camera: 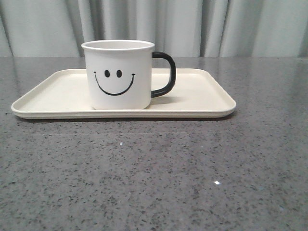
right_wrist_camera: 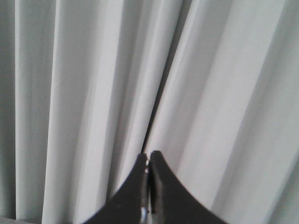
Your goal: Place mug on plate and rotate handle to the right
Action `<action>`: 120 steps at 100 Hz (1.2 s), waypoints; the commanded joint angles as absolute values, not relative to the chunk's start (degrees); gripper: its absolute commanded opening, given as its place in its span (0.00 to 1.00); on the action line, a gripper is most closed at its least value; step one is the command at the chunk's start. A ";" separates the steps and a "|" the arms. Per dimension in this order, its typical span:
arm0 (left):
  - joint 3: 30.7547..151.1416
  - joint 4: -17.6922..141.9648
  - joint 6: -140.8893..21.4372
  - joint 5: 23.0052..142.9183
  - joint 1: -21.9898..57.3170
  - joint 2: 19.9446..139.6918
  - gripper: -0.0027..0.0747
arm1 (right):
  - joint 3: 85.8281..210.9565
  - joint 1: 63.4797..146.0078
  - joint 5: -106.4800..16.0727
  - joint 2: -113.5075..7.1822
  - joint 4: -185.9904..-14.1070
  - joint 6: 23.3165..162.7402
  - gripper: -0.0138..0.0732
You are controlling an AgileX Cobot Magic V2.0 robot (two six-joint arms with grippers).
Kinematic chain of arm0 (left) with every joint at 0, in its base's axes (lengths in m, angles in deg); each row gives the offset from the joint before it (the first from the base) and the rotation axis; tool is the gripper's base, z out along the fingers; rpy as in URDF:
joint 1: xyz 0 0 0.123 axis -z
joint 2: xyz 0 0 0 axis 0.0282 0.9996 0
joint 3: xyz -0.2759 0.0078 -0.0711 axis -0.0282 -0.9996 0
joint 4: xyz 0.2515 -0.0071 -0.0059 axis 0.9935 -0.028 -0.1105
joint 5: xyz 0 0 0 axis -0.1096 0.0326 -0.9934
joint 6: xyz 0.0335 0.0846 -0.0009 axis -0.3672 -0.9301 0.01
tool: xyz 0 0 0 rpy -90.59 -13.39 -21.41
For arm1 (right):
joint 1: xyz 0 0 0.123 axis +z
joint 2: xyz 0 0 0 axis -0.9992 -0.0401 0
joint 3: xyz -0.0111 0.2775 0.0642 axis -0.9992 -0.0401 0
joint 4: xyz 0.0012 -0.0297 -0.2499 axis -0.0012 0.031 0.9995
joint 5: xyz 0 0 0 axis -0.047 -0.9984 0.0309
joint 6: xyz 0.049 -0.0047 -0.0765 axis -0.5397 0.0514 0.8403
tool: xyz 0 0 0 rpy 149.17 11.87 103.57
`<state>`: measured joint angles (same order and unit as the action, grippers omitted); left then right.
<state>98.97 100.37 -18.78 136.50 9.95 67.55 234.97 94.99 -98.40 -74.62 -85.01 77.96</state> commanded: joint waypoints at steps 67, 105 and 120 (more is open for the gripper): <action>100.39 99.83 -18.35 130.72 9.95 67.47 0.01 | 217.76 94.73 -87.14 -60.30 -68.40 70.57 0.03; 100.39 99.83 -18.35 129.58 9.95 67.47 0.01 | 167.64 94.73 -68.06 -33.74 -67.19 66.40 0.03; 100.39 99.13 -18.35 128.73 9.95 67.47 0.01 | 153.72 94.73 -67.41 -26.27 -66.14 64.69 0.03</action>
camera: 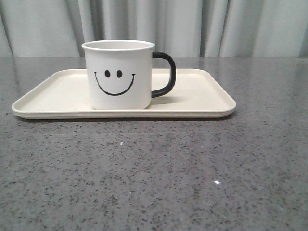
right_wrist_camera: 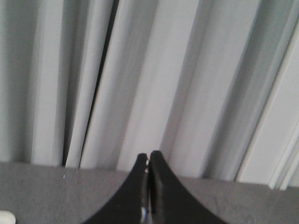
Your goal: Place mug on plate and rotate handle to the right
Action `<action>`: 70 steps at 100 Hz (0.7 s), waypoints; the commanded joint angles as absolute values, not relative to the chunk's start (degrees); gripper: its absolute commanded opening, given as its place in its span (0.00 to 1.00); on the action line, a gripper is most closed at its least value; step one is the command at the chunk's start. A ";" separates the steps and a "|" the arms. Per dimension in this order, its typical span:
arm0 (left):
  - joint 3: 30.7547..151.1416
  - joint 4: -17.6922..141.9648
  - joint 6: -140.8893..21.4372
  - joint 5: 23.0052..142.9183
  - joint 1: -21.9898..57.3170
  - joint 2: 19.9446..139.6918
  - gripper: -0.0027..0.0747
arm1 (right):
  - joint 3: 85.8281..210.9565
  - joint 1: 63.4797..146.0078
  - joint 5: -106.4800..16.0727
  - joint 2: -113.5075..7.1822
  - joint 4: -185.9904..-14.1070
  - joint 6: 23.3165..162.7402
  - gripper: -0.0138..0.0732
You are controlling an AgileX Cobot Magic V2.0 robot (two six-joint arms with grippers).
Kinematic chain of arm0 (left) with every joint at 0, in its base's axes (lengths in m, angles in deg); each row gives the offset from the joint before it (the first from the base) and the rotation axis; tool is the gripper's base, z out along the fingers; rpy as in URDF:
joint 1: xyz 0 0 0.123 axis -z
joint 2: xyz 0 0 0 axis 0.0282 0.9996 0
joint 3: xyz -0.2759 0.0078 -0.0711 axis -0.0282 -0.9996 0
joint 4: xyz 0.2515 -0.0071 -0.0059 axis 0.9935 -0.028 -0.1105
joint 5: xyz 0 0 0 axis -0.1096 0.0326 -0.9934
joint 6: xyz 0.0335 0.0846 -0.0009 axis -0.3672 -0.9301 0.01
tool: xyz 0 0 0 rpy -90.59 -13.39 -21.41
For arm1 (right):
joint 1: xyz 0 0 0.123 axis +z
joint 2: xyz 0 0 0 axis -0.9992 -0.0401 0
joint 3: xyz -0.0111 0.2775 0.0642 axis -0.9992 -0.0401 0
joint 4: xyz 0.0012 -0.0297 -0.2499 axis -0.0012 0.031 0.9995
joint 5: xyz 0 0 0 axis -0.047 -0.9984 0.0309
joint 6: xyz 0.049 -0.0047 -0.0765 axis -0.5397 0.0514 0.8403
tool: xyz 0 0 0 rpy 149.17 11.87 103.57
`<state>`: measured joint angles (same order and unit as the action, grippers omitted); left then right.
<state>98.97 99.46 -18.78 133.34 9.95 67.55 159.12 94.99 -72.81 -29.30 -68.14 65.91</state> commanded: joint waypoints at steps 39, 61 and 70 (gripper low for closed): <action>100.39 98.52 -18.35 126.89 9.95 67.47 0.01 | 140.63 94.73 -69.48 -18.71 -60.91 59.98 0.03; 100.39 97.51 -18.35 126.79 9.95 67.47 0.01 | 140.63 94.73 -69.64 -18.71 -60.96 59.98 0.03; 100.39 96.70 -18.35 126.79 9.95 67.47 0.01 | 140.63 94.73 -69.64 -18.71 -60.96 59.98 0.03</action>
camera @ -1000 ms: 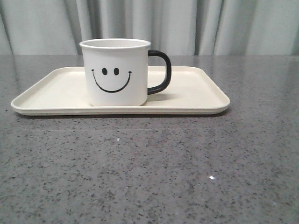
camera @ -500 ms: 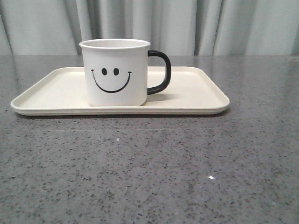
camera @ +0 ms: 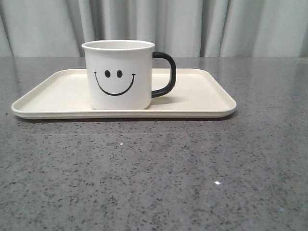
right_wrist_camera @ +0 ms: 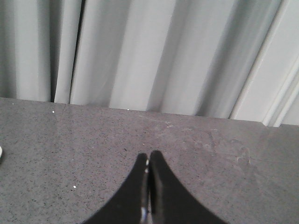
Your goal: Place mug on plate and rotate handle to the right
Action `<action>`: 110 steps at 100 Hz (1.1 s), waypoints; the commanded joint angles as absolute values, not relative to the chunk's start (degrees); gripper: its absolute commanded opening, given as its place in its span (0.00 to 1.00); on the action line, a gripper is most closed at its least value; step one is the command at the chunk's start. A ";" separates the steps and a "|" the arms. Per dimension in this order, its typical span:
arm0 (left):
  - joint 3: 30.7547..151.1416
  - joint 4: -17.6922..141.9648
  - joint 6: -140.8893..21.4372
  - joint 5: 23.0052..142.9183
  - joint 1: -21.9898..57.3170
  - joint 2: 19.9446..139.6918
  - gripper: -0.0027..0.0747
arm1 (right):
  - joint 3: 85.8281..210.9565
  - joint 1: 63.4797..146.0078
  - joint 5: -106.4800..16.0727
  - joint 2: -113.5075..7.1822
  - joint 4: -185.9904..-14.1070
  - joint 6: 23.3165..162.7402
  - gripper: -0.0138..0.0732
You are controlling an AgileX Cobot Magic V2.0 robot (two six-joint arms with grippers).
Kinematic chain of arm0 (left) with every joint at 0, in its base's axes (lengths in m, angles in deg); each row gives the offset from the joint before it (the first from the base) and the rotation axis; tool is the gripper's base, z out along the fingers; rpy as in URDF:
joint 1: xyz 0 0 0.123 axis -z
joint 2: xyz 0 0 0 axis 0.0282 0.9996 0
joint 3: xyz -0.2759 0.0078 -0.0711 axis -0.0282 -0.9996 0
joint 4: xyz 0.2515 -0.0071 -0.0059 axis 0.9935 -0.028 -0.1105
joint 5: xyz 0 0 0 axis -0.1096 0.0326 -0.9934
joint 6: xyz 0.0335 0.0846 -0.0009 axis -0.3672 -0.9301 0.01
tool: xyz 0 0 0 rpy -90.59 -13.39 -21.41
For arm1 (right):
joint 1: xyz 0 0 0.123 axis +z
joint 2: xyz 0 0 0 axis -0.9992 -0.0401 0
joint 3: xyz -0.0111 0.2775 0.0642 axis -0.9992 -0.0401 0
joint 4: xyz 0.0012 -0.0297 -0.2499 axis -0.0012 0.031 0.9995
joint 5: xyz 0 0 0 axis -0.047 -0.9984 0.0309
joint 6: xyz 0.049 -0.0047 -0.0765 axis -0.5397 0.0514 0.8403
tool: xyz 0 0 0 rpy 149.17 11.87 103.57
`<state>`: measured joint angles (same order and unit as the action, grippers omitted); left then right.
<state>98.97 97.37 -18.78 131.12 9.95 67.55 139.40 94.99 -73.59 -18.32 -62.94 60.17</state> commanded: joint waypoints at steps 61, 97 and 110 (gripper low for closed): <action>100.39 96.08 -18.35 127.26 10.24 67.47 0.01 | 140.63 94.73 -69.64 -18.71 -60.96 59.98 0.03; 100.39 96.71 -18.35 127.13 10.45 67.34 0.01 | 140.63 94.73 -69.64 -18.71 -60.96 59.98 0.03; 97.84 95.59 -18.35 120.86 9.35 63.59 0.01 | 140.63 94.73 -69.64 -18.71 -60.96 59.98 0.03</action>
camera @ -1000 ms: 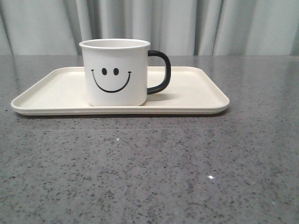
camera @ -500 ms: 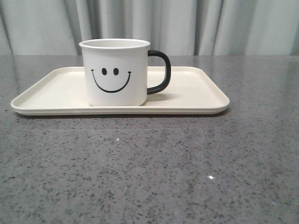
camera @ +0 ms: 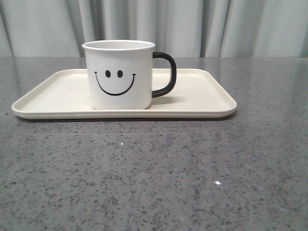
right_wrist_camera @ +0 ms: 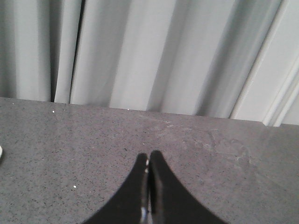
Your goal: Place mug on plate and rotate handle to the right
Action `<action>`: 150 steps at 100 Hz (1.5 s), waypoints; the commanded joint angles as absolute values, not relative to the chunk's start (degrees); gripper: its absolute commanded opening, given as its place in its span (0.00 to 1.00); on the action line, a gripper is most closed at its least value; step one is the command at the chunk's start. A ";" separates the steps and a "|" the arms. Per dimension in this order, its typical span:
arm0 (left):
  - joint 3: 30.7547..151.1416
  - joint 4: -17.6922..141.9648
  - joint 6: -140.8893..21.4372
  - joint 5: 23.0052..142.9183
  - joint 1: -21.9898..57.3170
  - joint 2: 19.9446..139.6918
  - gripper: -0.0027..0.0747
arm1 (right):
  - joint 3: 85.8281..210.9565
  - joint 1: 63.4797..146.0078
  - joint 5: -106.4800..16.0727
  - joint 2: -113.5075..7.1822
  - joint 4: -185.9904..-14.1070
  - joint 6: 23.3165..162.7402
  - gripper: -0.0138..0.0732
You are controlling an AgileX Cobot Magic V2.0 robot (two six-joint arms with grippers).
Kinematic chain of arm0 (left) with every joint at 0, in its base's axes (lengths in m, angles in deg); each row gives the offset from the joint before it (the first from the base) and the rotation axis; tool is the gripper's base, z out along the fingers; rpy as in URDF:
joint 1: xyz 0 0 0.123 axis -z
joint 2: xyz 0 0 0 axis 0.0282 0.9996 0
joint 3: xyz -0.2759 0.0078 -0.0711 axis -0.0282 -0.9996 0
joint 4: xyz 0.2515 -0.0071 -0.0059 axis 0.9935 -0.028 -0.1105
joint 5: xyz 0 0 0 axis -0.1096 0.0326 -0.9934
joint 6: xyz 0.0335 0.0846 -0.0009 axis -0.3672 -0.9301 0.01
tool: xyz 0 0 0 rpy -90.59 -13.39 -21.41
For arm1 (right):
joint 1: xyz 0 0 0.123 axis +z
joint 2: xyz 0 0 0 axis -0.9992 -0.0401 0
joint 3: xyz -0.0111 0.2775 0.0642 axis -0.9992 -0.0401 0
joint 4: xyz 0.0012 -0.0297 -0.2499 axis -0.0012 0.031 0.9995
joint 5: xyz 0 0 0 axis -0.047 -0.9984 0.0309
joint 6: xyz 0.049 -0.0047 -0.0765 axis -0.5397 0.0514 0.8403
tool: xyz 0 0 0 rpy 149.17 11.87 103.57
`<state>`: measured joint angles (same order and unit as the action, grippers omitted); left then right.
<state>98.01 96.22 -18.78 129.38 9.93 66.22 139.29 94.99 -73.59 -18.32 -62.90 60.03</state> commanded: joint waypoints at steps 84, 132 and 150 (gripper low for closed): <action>37.14 91.69 -18.35 65.18 3.12 22.17 0.01 | 140.63 94.73 -69.64 -18.71 -60.96 59.98 0.03; 32.97 92.01 -18.35 64.05 -0.44 20.28 0.01 | 140.63 94.73 -69.64 -18.71 -60.96 59.98 0.03; 32.97 92.01 -18.35 64.05 -0.44 20.28 0.01 | 140.63 94.73 -69.64 -18.71 -60.96 59.98 0.03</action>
<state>33.57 91.92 -18.75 68.62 -0.29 22.02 139.29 94.99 -73.59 -18.32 -62.90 60.03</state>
